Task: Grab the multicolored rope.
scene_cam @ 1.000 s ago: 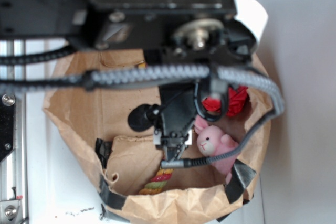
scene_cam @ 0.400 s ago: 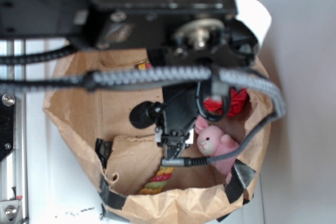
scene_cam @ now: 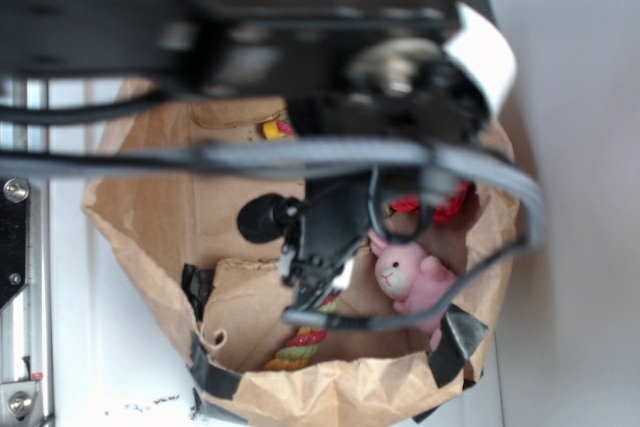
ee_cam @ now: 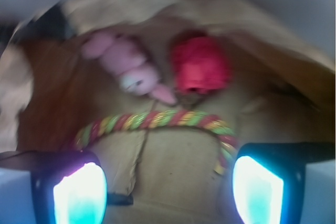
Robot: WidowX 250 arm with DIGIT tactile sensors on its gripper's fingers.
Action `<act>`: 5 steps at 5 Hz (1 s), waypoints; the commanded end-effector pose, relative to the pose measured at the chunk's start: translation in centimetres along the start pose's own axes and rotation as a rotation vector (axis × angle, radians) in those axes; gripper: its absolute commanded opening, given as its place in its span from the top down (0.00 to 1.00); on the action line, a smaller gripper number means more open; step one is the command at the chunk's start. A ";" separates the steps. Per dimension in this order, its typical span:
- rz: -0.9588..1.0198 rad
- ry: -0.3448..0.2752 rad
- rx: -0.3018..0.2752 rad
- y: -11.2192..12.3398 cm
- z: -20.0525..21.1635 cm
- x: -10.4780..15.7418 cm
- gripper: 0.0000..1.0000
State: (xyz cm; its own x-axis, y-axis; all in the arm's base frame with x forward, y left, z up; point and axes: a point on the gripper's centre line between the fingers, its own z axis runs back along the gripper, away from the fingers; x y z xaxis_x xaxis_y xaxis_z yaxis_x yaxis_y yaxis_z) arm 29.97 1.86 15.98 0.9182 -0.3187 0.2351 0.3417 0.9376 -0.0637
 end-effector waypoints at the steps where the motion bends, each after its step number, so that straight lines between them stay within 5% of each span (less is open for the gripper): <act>1: -0.257 -0.062 0.030 2.4 -0.3 0.1 0.00; 2: -0.328 -0.052 0.092 3.0 -2.4 -0.4 0.00; 5: -0.403 -0.065 0.126 3.9 -5.8 2.1 0.00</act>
State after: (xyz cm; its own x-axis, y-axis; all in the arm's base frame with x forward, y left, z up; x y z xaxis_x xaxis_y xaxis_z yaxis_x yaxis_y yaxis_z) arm 33.57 4.09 8.85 0.7194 -0.6478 0.2507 0.6409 0.7582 0.1199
